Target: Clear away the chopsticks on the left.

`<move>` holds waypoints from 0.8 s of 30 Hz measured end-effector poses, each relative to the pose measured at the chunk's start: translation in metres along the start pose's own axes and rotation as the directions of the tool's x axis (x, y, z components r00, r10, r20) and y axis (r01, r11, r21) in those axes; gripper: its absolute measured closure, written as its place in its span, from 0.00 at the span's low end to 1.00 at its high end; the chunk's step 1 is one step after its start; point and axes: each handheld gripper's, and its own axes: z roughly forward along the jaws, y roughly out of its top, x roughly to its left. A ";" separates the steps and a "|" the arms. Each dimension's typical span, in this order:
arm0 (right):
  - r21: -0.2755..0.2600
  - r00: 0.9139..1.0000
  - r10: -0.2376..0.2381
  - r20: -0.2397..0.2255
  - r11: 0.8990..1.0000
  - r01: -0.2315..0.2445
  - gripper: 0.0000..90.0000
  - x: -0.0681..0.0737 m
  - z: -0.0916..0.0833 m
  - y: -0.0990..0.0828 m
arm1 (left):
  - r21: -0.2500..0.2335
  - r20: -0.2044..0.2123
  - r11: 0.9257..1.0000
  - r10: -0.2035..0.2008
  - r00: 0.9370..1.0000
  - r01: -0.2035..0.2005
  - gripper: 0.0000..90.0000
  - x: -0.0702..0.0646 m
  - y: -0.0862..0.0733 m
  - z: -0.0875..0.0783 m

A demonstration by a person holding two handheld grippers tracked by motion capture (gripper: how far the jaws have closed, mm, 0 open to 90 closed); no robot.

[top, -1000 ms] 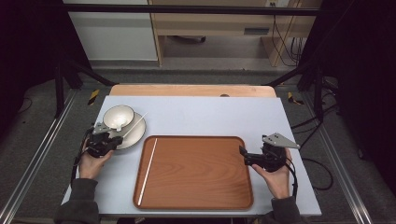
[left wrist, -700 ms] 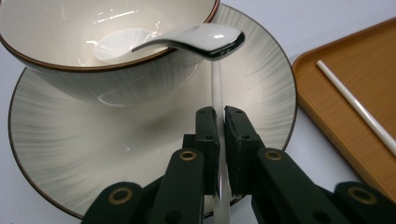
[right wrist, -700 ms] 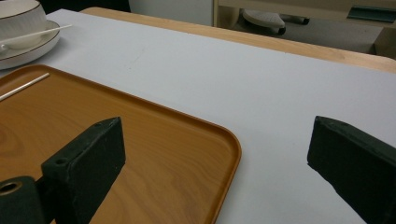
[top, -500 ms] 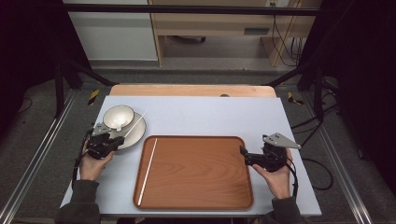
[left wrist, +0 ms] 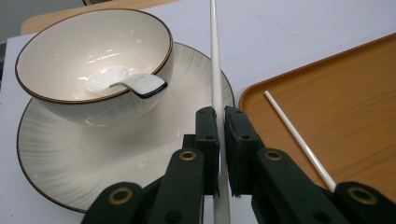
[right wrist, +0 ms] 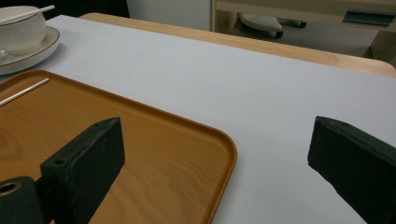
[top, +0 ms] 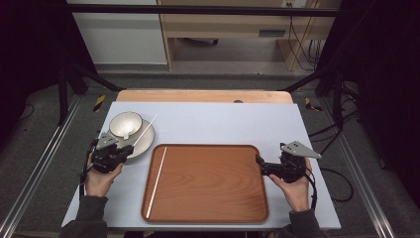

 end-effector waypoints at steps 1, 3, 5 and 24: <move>-0.002 1.000 0.003 -0.001 1.000 -0.003 0.05 0.000 0.000 0.000 | -0.001 -0.001 1.000 -0.001 1.000 0.001 0.94 -0.002 0.001 -0.002; -0.002 1.000 0.002 0.001 1.000 -0.002 0.05 0.000 -0.001 0.000 | -0.015 -0.010 1.000 -0.006 1.000 0.006 0.94 -0.008 0.001 -0.007; -0.005 1.000 0.004 0.000 1.000 -0.004 0.05 -0.001 -0.001 0.000 | -0.022 -0.008 1.000 0.001 1.000 -0.001 0.94 -0.013 0.001 -0.012; -0.017 1.000 0.009 -0.004 1.000 -0.009 0.05 0.001 -0.004 0.003 | -0.108 -0.083 0.993 -0.048 0.995 0.039 0.94 -0.064 0.003 -0.038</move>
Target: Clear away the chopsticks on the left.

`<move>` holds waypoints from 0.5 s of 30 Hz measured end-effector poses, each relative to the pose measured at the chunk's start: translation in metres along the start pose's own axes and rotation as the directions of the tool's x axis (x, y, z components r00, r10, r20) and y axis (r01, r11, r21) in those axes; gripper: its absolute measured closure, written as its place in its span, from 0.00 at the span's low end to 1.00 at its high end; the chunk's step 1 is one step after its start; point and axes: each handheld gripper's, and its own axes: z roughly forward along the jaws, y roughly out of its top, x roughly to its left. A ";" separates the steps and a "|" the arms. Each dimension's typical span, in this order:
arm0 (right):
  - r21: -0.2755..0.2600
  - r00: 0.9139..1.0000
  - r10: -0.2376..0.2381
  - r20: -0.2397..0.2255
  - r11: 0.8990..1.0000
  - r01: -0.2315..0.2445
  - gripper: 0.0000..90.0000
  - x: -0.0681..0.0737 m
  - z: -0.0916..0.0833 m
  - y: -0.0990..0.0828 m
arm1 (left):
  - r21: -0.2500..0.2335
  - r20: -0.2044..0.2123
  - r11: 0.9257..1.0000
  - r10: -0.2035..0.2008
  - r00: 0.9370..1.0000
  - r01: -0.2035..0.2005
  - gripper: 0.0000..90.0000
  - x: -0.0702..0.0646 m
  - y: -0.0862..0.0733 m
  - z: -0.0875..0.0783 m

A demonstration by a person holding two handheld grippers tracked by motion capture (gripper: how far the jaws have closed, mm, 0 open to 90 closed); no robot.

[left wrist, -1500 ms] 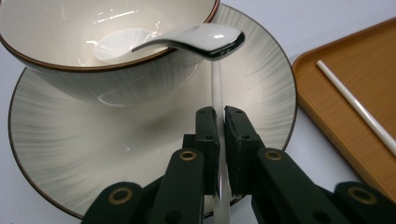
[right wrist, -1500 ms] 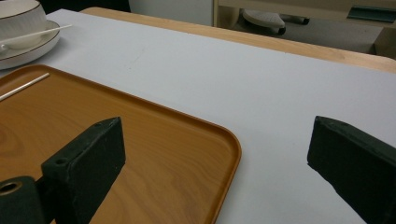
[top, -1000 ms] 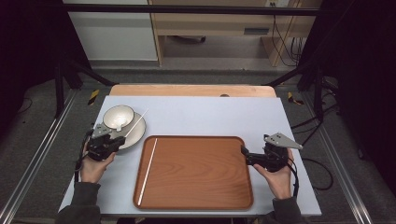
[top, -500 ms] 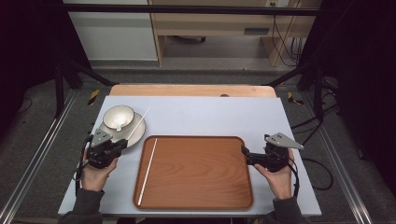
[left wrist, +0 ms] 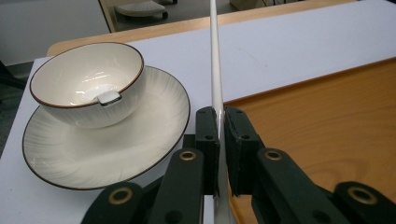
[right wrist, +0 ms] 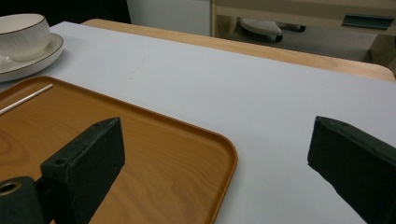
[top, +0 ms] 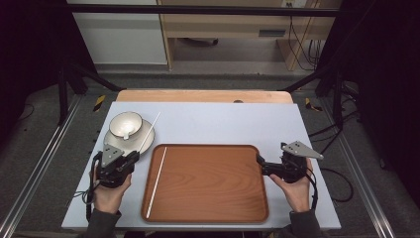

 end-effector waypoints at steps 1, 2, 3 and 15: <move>-0.001 1.000 -0.003 0.000 1.000 0.003 0.05 0.000 0.000 0.000 | -0.006 0.000 1.000 -0.006 1.000 0.006 0.94 -0.002 0.001 0.000; 0.000 1.000 0.000 -0.001 1.000 0.000 0.05 0.000 0.000 0.000 | -0.010 -0.002 1.000 -0.010 1.000 0.010 0.94 -0.004 0.002 0.000; -0.001 1.000 -0.001 -0.001 1.000 0.001 0.05 0.000 0.000 0.000 | -0.011 -0.002 1.000 -0.016 1.000 0.016 0.94 -0.007 0.003 0.000; -0.005 1.000 0.004 -0.002 1.000 -0.004 0.05 -0.002 -0.001 0.000 | -0.034 -0.045 0.992 -0.127 0.991 0.125 0.94 -0.033 -0.018 -0.006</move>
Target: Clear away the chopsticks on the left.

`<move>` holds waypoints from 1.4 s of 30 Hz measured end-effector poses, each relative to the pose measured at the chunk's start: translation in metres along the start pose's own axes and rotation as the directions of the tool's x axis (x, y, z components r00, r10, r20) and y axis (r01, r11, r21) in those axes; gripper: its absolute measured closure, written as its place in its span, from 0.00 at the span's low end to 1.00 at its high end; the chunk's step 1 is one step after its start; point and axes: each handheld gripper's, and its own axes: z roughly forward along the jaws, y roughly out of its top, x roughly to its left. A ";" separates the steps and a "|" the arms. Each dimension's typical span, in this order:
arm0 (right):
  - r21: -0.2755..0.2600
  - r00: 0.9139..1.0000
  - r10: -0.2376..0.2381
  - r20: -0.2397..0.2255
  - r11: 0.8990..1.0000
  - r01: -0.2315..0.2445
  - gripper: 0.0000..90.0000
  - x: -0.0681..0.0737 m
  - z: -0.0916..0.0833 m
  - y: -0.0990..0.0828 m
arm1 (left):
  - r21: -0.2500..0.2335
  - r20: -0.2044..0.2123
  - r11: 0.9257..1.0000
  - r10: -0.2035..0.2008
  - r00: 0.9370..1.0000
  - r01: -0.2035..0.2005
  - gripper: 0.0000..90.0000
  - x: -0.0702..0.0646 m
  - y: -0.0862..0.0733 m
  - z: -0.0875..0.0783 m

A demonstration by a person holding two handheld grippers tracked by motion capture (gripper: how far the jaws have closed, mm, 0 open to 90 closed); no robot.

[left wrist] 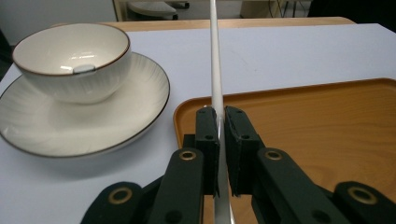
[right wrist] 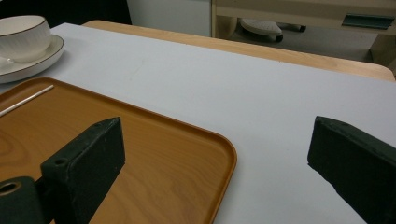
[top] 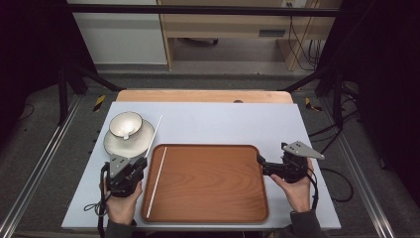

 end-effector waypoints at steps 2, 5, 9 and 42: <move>0.002 1.000 -0.002 0.000 1.000 0.002 0.05 0.000 0.000 0.000 | -0.007 -0.008 1.000 -0.023 1.000 0.023 0.94 -0.002 -0.005 -0.003; 0.005 1.000 -0.004 0.002 1.000 0.004 0.05 0.000 0.001 -0.001 | -0.017 -0.013 0.999 -0.049 0.999 0.048 0.94 -0.004 -0.014 -0.006; 0.009 1.000 -0.010 0.002 1.000 0.010 0.05 0.002 0.003 -0.001 | -0.018 -0.010 0.997 -0.077 0.997 0.077 0.94 -0.009 -0.026 -0.005; 0.026 1.000 -0.022 0.000 0.999 0.022 0.05 0.006 0.007 -0.002 | 0.098 -0.041 0.991 -0.085 0.996 0.089 0.94 -0.039 -0.072 0.023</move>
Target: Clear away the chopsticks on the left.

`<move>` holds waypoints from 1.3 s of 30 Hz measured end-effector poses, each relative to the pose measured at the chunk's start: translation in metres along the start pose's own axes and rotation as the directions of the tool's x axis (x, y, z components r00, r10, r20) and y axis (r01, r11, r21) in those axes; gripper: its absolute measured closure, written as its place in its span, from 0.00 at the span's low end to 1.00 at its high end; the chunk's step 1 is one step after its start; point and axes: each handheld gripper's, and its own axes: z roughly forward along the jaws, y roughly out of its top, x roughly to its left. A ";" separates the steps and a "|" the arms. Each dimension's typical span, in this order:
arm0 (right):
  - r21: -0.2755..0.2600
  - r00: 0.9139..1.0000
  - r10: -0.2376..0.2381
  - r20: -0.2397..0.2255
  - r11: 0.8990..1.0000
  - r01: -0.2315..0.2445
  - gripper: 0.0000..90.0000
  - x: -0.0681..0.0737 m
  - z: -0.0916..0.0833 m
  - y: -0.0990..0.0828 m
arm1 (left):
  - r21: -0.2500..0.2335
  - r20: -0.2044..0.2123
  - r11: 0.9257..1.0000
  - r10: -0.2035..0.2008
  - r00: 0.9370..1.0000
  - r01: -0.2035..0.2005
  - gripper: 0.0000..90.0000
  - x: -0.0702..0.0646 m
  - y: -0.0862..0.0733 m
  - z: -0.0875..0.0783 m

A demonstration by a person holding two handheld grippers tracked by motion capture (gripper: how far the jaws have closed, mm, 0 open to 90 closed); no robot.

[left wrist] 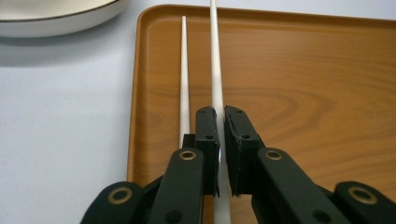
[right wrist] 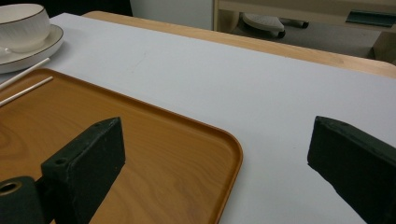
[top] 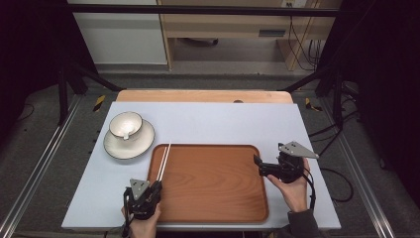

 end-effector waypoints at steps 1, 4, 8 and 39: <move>0.000 1.000 -0.001 0.001 1.000 0.001 0.05 0.000 0.000 0.000 | 0.005 0.001 1.000 -0.001 1.000 0.001 0.94 0.000 -0.001 0.001; 0.000 1.000 -0.003 0.001 1.000 0.003 0.05 0.000 0.000 0.000 | 0.017 -0.006 1.000 0.002 1.000 -0.002 0.94 0.000 -0.002 0.003; 0.002 1.000 0.004 -0.001 1.000 -0.004 0.05 0.000 0.000 0.000 | 0.029 -0.013 1.000 0.004 1.000 -0.004 0.94 0.000 -0.001 0.004; 0.001 1.000 0.000 -0.002 1.000 0.000 0.05 0.000 0.000 0.000 | 0.039 0.016 0.999 0.029 0.999 -0.029 0.89 -0.001 0.001 0.003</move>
